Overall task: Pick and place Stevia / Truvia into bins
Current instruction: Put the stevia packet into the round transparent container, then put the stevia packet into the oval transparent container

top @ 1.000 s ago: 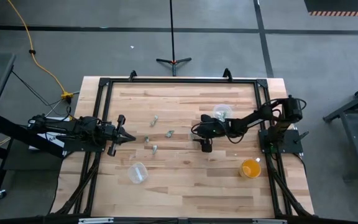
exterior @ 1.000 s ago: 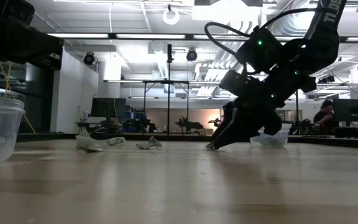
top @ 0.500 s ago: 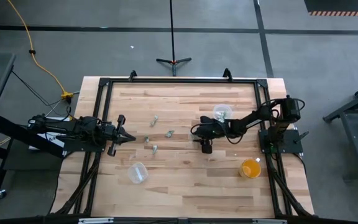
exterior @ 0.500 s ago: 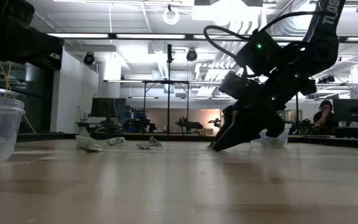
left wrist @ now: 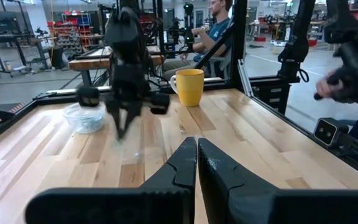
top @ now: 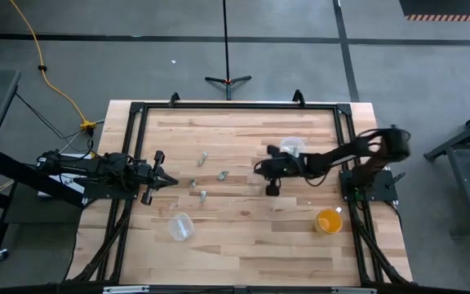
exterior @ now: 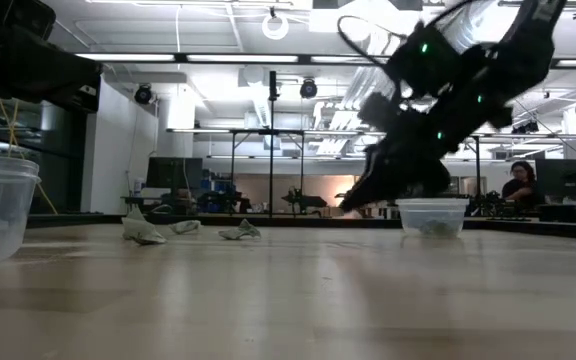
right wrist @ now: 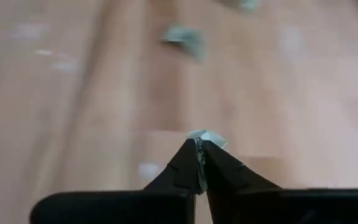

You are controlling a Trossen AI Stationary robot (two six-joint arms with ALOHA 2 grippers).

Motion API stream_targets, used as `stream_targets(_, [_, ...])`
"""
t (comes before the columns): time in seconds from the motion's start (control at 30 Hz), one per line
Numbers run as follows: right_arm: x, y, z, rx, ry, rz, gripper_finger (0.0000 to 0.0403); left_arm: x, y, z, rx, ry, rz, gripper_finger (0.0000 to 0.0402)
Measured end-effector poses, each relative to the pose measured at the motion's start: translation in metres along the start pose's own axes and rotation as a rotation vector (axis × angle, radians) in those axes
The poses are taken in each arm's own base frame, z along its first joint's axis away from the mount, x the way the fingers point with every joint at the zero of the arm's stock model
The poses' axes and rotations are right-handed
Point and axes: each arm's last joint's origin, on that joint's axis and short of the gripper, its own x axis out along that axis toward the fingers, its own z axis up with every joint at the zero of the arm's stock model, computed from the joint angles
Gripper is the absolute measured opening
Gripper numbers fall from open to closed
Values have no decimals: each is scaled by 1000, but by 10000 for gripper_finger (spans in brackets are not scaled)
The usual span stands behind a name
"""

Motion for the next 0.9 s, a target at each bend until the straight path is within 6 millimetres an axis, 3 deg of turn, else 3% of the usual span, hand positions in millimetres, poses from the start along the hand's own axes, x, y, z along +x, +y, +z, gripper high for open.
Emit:
stream_targets(0.17, [-45, -21, 11, -31, 105, -279, 18, 0, 0, 0, 0, 0, 0, 53])
stream_targets(0.3, [-80, -40, 7, 79, 189, -323, 6, 0, 0, 0, 0, 0, 0, 53])
stream_targets(0.4, [-98, -49, 1, 167, 238, -324, 20, 0, 0, 0, 0, 0, 0, 53])
stream_targets(0.5, [-105, -54, -6, 286, 286, -337, 42, 0, 0, 0, 0, -1, 0, 53])
stream_targets(0.67, [-104, -58, -12, 303, 334, -337, 98, 0, 0, 0, 0, 0, 0, 53])
stream_targets(0.77, [-107, -56, -3, 306, 239, -322, 128, 0, 0, 0, 0, 0, 0, 53])
stream_targets(0.9, [-127, -42, 16, 226, 64, -285, 126, 0, 0, 0, 0, 0, 0, 53])
